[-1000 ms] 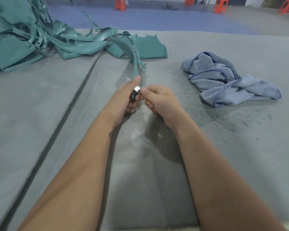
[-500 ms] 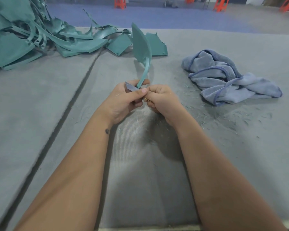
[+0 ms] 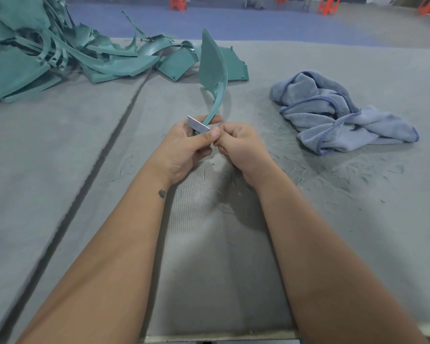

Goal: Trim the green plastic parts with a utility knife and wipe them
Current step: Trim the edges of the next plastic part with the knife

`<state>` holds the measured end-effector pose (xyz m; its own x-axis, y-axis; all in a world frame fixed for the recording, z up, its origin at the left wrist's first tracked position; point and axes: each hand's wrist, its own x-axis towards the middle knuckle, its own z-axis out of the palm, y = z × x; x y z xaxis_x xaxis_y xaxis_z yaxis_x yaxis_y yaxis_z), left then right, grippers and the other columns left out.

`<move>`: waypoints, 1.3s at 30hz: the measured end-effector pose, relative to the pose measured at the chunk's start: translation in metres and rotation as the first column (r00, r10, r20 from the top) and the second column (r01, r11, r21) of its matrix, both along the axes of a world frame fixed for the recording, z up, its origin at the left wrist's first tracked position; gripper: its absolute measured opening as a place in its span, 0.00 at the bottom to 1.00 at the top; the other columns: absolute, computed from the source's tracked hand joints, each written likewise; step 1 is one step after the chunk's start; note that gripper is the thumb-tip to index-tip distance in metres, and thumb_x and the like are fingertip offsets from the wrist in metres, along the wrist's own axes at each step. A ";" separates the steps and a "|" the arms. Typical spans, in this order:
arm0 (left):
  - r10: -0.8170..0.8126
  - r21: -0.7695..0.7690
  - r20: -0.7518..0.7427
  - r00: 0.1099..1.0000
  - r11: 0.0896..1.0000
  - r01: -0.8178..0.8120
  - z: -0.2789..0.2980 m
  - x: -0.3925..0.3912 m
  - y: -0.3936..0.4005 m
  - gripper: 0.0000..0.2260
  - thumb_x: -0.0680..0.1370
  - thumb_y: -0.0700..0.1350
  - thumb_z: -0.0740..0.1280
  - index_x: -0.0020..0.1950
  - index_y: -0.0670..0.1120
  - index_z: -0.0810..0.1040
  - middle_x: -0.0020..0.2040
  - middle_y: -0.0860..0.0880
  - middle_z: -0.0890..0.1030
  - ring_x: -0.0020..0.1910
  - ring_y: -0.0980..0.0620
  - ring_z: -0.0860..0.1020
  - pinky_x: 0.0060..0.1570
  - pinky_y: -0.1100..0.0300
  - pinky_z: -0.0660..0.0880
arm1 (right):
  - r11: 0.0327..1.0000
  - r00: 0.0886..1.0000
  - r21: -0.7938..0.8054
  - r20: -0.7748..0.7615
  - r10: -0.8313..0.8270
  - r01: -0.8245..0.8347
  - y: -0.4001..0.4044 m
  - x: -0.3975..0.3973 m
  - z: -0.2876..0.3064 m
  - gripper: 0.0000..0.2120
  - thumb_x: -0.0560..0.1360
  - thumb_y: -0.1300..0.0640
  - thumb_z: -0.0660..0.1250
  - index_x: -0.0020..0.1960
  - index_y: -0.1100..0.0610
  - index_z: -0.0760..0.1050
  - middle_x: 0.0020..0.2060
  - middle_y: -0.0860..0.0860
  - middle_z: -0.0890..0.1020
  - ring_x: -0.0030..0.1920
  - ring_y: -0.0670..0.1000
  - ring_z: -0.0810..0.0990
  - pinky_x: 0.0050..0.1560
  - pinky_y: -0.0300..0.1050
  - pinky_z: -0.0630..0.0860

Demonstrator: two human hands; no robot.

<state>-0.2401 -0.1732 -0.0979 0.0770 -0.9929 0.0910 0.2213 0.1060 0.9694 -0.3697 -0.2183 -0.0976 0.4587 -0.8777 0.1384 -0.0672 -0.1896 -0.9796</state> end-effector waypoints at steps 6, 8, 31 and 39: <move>0.067 -0.011 0.039 0.997 0.998 -0.067 0.003 -0.009 0.002 0.05 0.78 0.34 0.64 0.51 0.41 0.78 0.38 0.44 0.69 0.28 0.58 0.62 0.27 0.65 0.58 | 0.992 0.992 0.029 0.015 -0.127 0.126 -0.006 0.005 -0.002 0.14 0.80 0.55 0.63 0.36 0.55 0.75 0.18 0.41 0.66 0.21 0.41 0.61 0.26 0.37 0.59; 0.077 -0.008 0.058 0.995 0.997 -0.077 0.004 -0.009 0.003 0.06 0.78 0.34 0.64 0.51 0.41 0.79 0.41 0.42 0.68 0.30 0.55 0.61 0.27 0.65 0.57 | 0.988 0.988 0.033 0.018 -0.151 0.150 -0.006 0.006 -0.002 0.14 0.80 0.55 0.63 0.36 0.55 0.75 0.18 0.41 0.66 0.22 0.41 0.61 0.26 0.37 0.59; 0.103 0.178 0.153 0.983 0.975 -0.130 0.015 -0.003 0.002 0.07 0.74 0.41 0.58 0.36 0.47 0.64 0.24 0.53 0.64 0.21 0.57 0.57 0.20 0.69 0.53 | 0.995 0.992 0.097 0.124 -0.010 -0.002 0.003 0.002 0.007 0.16 0.80 0.60 0.61 0.33 0.57 0.70 0.21 0.47 0.64 0.20 0.41 0.59 0.21 0.31 0.57; 0.006 0.080 0.195 0.981 0.997 -0.022 0.006 -0.002 0.004 0.08 0.73 0.48 0.63 0.37 0.48 0.66 0.27 0.52 0.64 0.23 0.57 0.57 0.21 0.69 0.54 | 1.000 1.000 -0.011 0.006 0.015 -0.015 0.006 0.003 0.007 0.16 0.79 0.63 0.63 0.32 0.59 0.68 0.20 0.45 0.66 0.21 0.40 0.62 0.24 0.30 0.59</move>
